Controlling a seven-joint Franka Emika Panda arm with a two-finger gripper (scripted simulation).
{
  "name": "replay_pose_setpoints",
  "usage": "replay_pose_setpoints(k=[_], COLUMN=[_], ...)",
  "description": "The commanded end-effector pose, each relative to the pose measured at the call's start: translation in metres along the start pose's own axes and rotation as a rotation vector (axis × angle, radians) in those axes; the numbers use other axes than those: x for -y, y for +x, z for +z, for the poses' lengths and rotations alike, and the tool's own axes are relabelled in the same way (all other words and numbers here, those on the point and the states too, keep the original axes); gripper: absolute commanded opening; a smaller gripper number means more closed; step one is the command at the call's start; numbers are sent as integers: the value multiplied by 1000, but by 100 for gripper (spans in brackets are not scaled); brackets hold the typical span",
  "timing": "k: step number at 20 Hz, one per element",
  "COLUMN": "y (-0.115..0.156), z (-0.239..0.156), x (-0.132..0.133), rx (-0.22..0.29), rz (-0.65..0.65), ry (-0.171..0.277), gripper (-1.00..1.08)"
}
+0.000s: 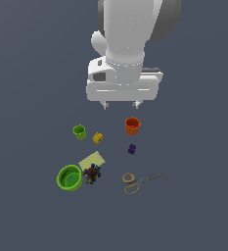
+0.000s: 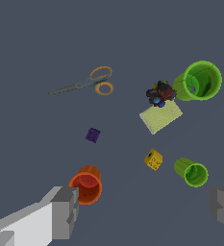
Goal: Pick up a designated object from a clutter of objects.
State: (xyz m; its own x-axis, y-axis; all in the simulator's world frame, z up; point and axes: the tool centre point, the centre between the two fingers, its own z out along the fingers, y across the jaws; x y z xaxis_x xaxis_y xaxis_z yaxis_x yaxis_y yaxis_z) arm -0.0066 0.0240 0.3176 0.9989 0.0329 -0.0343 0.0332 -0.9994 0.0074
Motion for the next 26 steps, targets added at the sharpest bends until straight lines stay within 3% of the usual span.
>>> replay_pose_setpoints(k=[1, 16, 26], y=[0, 9, 36], z=[0, 6, 34], x=[0, 1, -14], rx=[0, 9, 4], rz=[0, 4, 149], ry=[0, -16, 4], gripper=[100, 100, 100])
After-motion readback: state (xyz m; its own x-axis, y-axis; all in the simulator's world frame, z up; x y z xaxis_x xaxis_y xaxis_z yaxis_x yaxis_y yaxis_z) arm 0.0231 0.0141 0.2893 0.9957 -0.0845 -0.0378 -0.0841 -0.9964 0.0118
